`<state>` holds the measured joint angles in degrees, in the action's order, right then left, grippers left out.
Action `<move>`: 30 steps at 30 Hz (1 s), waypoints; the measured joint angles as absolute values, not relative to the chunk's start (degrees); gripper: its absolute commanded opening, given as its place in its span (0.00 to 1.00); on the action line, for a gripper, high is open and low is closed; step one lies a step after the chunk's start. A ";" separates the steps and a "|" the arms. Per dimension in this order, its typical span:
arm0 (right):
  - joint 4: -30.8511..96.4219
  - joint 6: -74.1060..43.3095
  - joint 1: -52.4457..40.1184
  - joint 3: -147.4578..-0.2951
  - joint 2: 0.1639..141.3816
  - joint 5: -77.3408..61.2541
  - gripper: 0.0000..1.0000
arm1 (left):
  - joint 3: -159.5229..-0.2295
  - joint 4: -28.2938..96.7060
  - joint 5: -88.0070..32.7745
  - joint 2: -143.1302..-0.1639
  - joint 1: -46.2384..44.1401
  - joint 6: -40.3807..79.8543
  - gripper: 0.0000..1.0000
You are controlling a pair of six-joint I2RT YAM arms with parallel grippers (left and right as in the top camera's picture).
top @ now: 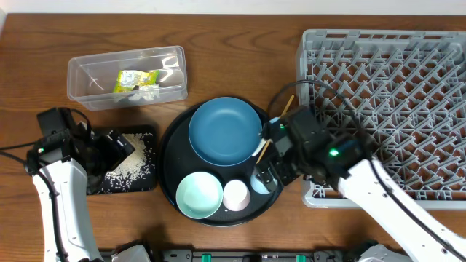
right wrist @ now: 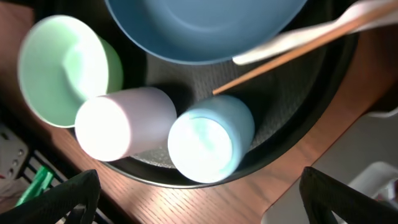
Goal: Sort waste into correct bins and load items into the dishwasher rack
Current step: 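Reach right gripper to light-blue cup and grasp it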
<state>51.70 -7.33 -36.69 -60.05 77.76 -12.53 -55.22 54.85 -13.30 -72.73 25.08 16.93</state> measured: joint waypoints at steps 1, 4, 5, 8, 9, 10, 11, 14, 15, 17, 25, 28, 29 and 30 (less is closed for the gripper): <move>51.77 -8.16 -37.08 -60.05 78.54 -11.94 0.99 | -55.22 55.18 -13.04 -72.73 25.08 17.10 0.98; 51.94 -10.09 -37.58 -60.05 81.08 -10.33 0.99 | -55.22 55.27 -12.51 -72.73 25.08 17.63 0.98; 51.92 -10.50 -37.71 -60.05 81.93 -9.96 0.99 | -55.22 55.29 -12.40 -72.73 25.08 17.82 0.98; 51.81 -11.22 -37.85 -60.05 84.40 -8.88 0.99 | -55.22 55.29 -11.99 -72.73 25.08 18.02 0.98; 51.79 -11.42 -37.85 -60.05 85.41 -8.51 0.99 | -55.22 55.29 -11.94 -72.73 25.08 18.04 0.98; 51.75 -11.70 -37.85 -60.05 86.37 -8.27 0.99 | -55.22 55.29 -11.81 -72.73 25.08 18.04 0.98; 51.66 -12.01 -37.85 -60.05 87.31 -8.03 0.99 | -55.22 55.29 -11.79 -72.73 25.08 18.02 0.98; 51.09 -12.86 -37.87 -60.05 89.62 -7.90 0.97 | -55.22 55.29 -11.77 -72.73 25.08 18.04 0.98; 50.78 -13.06 -37.98 -60.05 90.15 -7.90 0.97 | -55.22 55.27 -11.75 -72.73 25.08 18.04 0.98; 49.78 -13.28 -38.26 -60.05 91.00 -7.73 0.95 | -55.22 55.29 -11.66 -72.73 25.08 18.04 0.98; 48.58 -14.66 -39.59 -60.05 92.09 -7.42 0.84 | -55.22 55.27 -11.60 -72.73 25.08 18.04 0.98; 48.60 -15.16 -39.88 -60.05 92.12 -7.46 0.79 | -55.22 55.27 -11.60 -72.73 25.08 18.04 0.98; 48.62 -15.51 -39.88 -60.05 92.12 -7.40 0.79 | -55.22 55.29 -11.60 -72.73 25.08 18.04 0.98; 48.62 -15.79 -39.86 -60.05 92.12 -7.44 0.78 | -55.22 55.27 -11.60 -72.73 25.08 18.04 0.98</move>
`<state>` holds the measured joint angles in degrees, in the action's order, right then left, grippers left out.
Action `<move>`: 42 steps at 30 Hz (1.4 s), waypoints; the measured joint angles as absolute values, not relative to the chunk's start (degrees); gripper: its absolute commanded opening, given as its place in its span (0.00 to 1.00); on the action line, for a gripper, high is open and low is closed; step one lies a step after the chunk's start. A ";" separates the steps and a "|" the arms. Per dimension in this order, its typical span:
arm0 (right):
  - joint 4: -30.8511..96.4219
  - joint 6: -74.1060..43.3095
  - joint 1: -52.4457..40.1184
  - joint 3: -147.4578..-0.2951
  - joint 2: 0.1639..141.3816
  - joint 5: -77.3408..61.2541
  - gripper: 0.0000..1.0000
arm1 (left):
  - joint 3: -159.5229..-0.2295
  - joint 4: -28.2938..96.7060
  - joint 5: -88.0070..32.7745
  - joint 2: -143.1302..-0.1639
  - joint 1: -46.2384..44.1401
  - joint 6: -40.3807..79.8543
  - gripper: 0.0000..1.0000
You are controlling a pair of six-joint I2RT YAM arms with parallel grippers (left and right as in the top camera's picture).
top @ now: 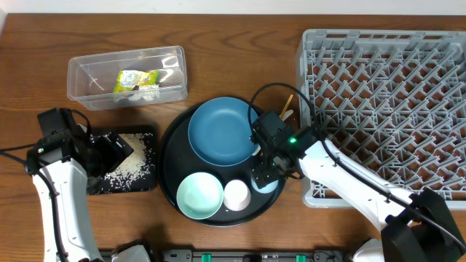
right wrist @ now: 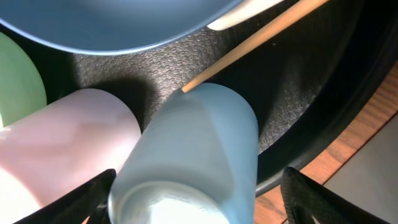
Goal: Sort waste into correct bins and load items into the dishwasher rack
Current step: 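Reach right gripper to light-blue cup and grasp it, then carry light-blue cup with right gripper and place it in dish rack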
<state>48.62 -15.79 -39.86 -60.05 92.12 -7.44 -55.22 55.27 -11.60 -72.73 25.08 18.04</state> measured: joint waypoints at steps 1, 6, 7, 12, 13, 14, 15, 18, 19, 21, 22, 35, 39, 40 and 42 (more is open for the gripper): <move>48.60 -16.10 -39.86 -60.05 92.12 -7.42 0.78 | -55.22 55.29 -11.60 -72.73 25.08 18.04 0.98; 48.64 -17.21 -39.88 -60.05 92.12 -7.46 0.71 | -55.22 55.29 -11.60 -72.73 25.08 18.04 0.98; 48.69 -17.39 -39.88 -60.05 92.12 -7.46 0.69 | -55.22 55.29 -11.60 -72.73 25.08 18.04 0.98; 48.84 -17.76 -39.88 -60.05 92.12 -7.46 0.62 | -55.22 55.29 -11.60 -72.73 25.08 18.04 0.98; 48.88 -17.82 -39.88 -60.05 92.12 -7.44 0.61 | -55.22 55.27 -11.60 -72.73 25.08 18.04 0.98; 48.99 -17.85 -39.88 -60.05 92.12 -7.44 0.59 | -55.22 55.29 -11.60 -72.73 25.08 18.04 0.98; 49.04 -17.82 -39.88 -60.05 92.12 -7.44 0.57 | -55.22 55.27 -11.60 -72.73 25.08 18.04 0.98; 49.41 -18.20 -39.88 -60.34 92.12 -7.20 0.50 | -55.22 55.27 -11.60 -72.73 25.08 18.04 0.98; 49.52 -18.31 -39.88 -60.40 92.09 -7.09 0.49 | -55.22 55.27 -11.60 -72.73 25.08 18.04 0.98; 49.69 -18.46 -39.88 -60.53 92.09 -6.94 0.48 | -55.22 55.27 -11.60 -72.73 25.08 18.04 0.98; 49.82 -18.46 -39.88 -60.62 92.09 -6.90 0.47 | -55.22 55.27 -11.60 -72.73 25.08 18.04 0.98; 57.39 -18.17 -39.86 -69.23 89.10 -6.35 0.46 | -55.22 55.29 -11.60 -72.73 25.08 18.04 0.98; 62.22 -16.91 -39.77 -74.70 86.65 -5.58 0.46 | -55.22 55.29 -11.57 -72.73 25.08 18.04 0.98; 63.44 -16.64 -39.57 -76.05 86.06 -5.13 0.46 | -55.22 55.29 -11.60 -72.73 25.08 18.04 0.98; 65.63 -16.03 -39.05 -78.65 84.93 -3.90 0.46 | -55.22 55.29 -11.57 -72.73 25.08 18.04 0.98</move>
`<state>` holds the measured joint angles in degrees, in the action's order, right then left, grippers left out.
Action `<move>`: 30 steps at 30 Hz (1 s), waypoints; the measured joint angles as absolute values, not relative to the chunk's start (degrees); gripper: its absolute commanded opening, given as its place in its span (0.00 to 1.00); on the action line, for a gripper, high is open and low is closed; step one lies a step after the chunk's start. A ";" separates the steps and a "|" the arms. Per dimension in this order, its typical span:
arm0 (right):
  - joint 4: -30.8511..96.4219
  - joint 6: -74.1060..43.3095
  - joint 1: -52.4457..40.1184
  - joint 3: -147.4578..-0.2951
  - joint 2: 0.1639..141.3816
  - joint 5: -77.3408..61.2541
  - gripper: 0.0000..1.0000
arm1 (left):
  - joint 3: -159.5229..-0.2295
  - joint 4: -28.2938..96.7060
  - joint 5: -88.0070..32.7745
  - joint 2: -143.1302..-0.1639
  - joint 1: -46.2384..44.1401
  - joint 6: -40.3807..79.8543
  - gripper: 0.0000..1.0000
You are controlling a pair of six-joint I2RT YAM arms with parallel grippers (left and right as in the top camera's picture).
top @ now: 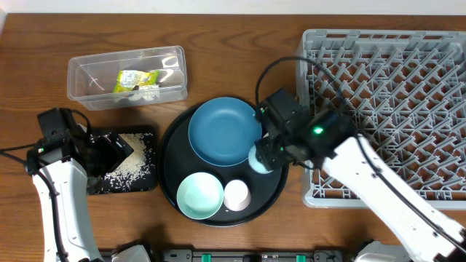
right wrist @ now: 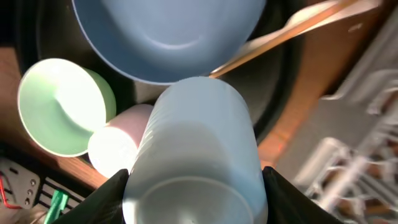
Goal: Sort waste into correct bins and load items into the dishwasher rack
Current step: 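Carry light-blue cup with right gripper and place it in dish rack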
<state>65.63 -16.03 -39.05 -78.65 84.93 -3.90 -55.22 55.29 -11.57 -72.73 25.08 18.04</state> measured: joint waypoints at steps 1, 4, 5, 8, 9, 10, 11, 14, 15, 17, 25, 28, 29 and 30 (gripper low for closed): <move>66.83 -15.77 -38.46 -80.09 84.38 -3.20 0.46 | -55.22 55.29 -11.60 -72.73 25.08 18.04 0.98; 69.06 -15.27 -36.14 -83.26 83.15 -0.93 0.46 | -55.22 55.29 -11.60 -72.73 25.08 18.04 0.98; 70.00 -15.22 -35.14 -84.31 82.87 -0.12 0.46 | -55.22 55.27 -11.60 -72.73 25.08 18.04 0.98; 72.07 -14.52 -31.40 -86.41 82.00 2.00 0.46 | -55.22 55.27 -11.60 -72.73 25.08 18.04 0.98; 72.49 -14.20 -29.91 -86.89 81.78 2.46 0.45 | -55.22 55.29 -11.60 -72.73 25.08 18.04 0.98; 72.79 -13.80 -28.16 -87.31 81.56 2.90 0.45 | -55.22 55.27 -11.60 -72.73 25.08 18.04 0.98; 72.88 -13.52 -26.72 -87.50 81.38 3.29 0.45 | -55.22 55.29 -11.60 -72.73 25.08 18.04 0.98; 73.36 -12.78 -21.39 -87.72 81.12 4.47 0.45 | -55.22 55.27 -11.60 -72.73 25.08 18.04 0.98; 73.43 -12.51 -19.22 -87.72 81.12 4.67 0.44 | -55.22 55.29 -11.57 -72.73 25.08 18.04 0.98; 73.43 -12.05 -14.74 -87.74 81.12 4.93 0.43 | -55.22 55.27 -11.60 -72.73 25.08 18.04 0.98; 71.05 -9.50 4.73 -87.77 81.12 6.02 0.40 | -55.22 55.29 -11.57 -72.73 25.08 18.04 0.98; 69.56 -8.43 12.53 -87.77 81.12 6.11 0.39 | -55.22 55.29 -11.57 -72.73 25.08 18.04 0.98; 68.93 -8.14 15.14 -87.77 81.12 6.13 0.39 | -55.22 55.27 -11.57 -72.73 25.08 18.04 0.98; 68.49 -7.99 17.08 -87.77 81.12 6.20 0.38 | -55.22 55.27 -11.60 -72.73 25.08 18.04 0.98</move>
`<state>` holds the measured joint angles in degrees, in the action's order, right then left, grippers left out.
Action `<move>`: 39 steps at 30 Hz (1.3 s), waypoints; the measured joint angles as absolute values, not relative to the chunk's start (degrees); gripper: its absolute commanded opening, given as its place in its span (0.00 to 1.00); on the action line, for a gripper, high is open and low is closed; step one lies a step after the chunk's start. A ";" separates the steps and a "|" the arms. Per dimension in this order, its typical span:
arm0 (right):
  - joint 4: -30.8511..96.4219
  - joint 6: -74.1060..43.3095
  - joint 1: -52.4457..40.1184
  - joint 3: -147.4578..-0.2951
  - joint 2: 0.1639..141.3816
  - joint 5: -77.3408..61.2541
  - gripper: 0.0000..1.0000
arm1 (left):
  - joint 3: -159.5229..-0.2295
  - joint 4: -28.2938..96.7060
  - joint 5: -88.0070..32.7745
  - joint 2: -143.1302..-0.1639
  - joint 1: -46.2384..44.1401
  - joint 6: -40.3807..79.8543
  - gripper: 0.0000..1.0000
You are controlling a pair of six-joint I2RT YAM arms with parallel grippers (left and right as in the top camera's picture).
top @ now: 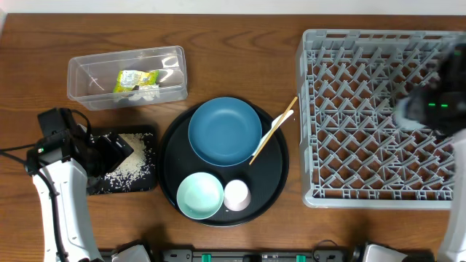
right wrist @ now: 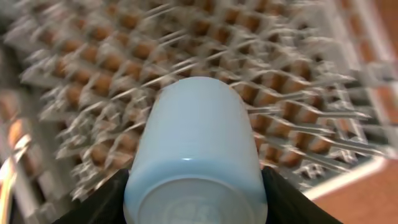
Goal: Sort waste into correct bins and load items into the dishwasher rack
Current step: 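Carry light-blue cup with right gripper and place it in dish rack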
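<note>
A light blue cup [right wrist: 196, 143] fills the right wrist view, bottom towards the camera, with my right gripper [right wrist: 196, 194] shut on it. It hangs over the grey dishwasher rack [right wrist: 298, 74]. From overhead the cup [top: 405, 113] is a blur above the rack's [top: 378, 191] right part, next to my right gripper [top: 435, 103]. A round black tray [top: 278, 182] carries a blue plate [top: 226, 131], a green bowl [top: 199, 195], a pink cup [top: 237, 195], and a chopstick with a white spoon [top: 271, 132]. My left gripper [top: 115, 150] rests over a black square tray [top: 142, 171] sprinkled with rice.
A clear plastic container [top: 87, 69] at the back left holds a yellow-green wrapper [top: 136, 80]. The rack takes up the table's right side. Bare wood shows between the round tray and the rack.
My right gripper has moved with the blue cup from above the round tray's right edge to over the right part of the rack. The left arm has not moved.
My right gripper was open above the blue cup lying in the round tray beside the pink cup. Then its fingers stood close on either side of the cup. Then it held the cup lifted above the tray, and now holds it over the rack.
</note>
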<state>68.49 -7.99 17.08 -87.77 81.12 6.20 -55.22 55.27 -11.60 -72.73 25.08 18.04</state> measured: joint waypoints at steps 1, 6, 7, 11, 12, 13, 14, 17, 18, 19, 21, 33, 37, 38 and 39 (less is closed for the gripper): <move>68.03 -7.75 19.73 -87.77 81.12 6.22 0.38 | -55.22 55.27 -11.57 -72.73 25.08 18.04 0.98; 66.28 -6.94 29.61 -87.81 81.80 6.17 0.38 | -55.22 55.27 -11.60 -72.73 25.08 18.04 0.98; 65.91 -6.81 31.05 -87.83 82.19 5.98 0.38 | -55.22 55.27 -11.57 -72.73 25.08 18.04 0.98; 64.12 -6.24 36.03 -87.99 85.43 4.54 0.35 | -55.22 55.29 -11.60 -72.73 25.08 18.04 0.98; 63.68 -6.17 36.97 -87.99 86.37 4.21 0.35 | -55.22 55.27 -11.60 -72.73 25.08 18.04 0.98; 63.13 -6.02 37.74 -87.99 87.50 3.81 0.35 | -55.22 55.29 -11.60 -72.73 25.08 18.04 0.98; 62.67 -5.98 38.30 -88.01 88.33 3.49 0.35 | -55.22 55.31 -11.60 -72.73 25.08 18.02 0.98; 61.34 -5.80 39.20 -88.01 90.94 2.81 0.35 | -55.22 55.31 -11.62 -72.73 25.08 18.02 0.98; 60.86 -5.78 39.22 -88.01 91.55 2.48 0.35 | -55.22 55.29 -11.57 -72.73 25.08 18.02 0.98; 60.34 -5.78 39.22 -88.01 92.18 2.37 0.35 | -55.22 55.29 -11.57 -72.73 25.08 18.02 0.98; 59.46 -5.78 39.22 -88.03 93.73 2.11 0.35 | -55.22 55.31 -11.60 -72.73 25.08 18.02 0.98; 59.27 -5.72 39.22 -88.03 102.83 1.83 0.37 | -55.22 55.31 -11.60 -72.75 25.08 18.02 0.98; 59.22 -5.61 39.22 -88.03 104.64 1.85 0.59 | -55.22 55.31 -11.60 -72.75 25.08 18.02 0.98; 59.24 -5.69 39.22 -88.03 104.84 1.85 0.67 | -55.22 55.31 -11.57 -72.75 25.08 18.02 0.98; 59.20 -5.80 39.22 -88.03 104.88 1.72 0.74 | -55.22 55.29 -11.57 -72.75 25.08 18.02 0.98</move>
